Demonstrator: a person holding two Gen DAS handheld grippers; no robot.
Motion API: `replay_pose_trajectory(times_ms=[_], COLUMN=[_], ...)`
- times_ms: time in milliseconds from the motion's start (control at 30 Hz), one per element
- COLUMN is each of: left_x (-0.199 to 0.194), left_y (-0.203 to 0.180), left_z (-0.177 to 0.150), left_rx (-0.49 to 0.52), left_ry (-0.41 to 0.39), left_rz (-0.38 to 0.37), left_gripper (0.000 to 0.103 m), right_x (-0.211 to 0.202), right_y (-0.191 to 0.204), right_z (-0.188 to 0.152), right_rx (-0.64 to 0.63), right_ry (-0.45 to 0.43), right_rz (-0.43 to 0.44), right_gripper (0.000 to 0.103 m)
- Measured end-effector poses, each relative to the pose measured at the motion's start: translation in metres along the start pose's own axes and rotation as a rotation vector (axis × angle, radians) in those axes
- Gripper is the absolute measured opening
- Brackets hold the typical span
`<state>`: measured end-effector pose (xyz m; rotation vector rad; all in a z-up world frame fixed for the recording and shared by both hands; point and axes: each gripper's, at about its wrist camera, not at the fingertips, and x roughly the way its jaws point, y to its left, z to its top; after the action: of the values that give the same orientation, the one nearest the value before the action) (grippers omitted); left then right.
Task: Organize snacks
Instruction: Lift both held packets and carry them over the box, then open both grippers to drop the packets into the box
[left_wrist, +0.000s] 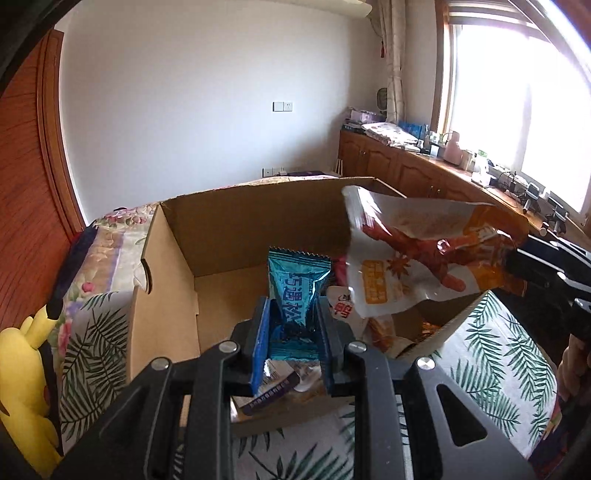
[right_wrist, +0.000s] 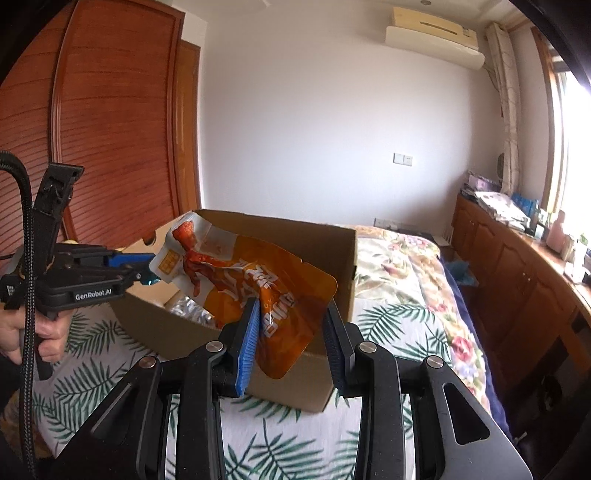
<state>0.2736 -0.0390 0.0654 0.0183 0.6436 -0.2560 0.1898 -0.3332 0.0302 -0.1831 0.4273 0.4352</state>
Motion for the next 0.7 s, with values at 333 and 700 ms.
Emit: replay_pose_trajectory(times_ms=[333,700], left_x=[0.008,-0.012], left_y=[0.024,0.046], left_z=[-0.001,-0.003], left_rx=[-0.049,-0.088], left_ry=[-0.002,-0.059], left_rz=[0.023,0.034], left_gripper=[0.042,0.048], right_x=[0.041,0.067], right_y=[0.01,0.015], right_z=[0.005,0.01], right_rx=[-0.012,-0.018], right_ry=[0.039,0.078], right_rz=[0.02,0.037], right_gripper=[0.032,0.033])
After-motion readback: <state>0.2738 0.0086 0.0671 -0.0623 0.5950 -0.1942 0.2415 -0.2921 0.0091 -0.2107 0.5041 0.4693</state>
